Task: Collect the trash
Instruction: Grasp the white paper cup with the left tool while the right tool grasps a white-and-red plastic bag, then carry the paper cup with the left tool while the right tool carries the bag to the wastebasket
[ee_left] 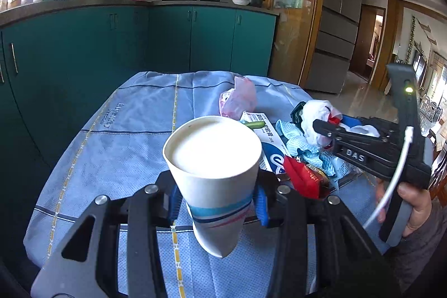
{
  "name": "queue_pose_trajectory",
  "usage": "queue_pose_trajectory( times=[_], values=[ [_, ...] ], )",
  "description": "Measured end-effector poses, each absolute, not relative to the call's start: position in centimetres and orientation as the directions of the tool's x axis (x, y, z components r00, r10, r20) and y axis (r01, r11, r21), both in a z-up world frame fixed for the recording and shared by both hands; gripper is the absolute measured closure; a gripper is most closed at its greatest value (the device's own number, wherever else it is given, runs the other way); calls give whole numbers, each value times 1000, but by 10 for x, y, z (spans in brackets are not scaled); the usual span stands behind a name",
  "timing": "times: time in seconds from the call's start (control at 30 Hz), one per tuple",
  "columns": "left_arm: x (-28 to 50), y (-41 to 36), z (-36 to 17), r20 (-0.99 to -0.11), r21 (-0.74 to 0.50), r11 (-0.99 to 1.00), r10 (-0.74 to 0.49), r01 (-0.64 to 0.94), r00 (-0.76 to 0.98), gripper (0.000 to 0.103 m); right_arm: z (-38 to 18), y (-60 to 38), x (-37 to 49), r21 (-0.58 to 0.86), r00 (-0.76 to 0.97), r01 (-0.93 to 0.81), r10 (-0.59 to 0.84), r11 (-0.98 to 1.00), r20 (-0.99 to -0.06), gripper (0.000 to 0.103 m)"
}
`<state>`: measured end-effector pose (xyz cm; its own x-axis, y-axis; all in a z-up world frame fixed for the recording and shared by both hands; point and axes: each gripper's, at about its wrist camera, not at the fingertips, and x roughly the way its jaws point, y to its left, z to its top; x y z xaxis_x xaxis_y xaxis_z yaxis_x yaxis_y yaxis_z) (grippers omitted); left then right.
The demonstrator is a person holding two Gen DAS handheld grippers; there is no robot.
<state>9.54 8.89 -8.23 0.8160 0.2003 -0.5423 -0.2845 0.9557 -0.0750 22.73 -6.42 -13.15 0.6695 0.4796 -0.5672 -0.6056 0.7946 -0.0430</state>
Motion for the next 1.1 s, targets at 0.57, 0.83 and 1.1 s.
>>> queue_pose_trajectory(
  times=[0.57,0.83,1.1],
  values=[
    [85,64,-65,-482,-11,959,244,-284,842,60,-108,-115,160,-111,745,-614,527,781,-409,59],
    [84,41,-57,-462,7,971,215,-239,860,60,-107,-176,168,-74,817,-490,428,869,-387,59],
    [99,10,-48,-455,-5,991,120,-137,882,60,-111,-245,177,-26,884,-293,260,956,-390,58]
  ],
)
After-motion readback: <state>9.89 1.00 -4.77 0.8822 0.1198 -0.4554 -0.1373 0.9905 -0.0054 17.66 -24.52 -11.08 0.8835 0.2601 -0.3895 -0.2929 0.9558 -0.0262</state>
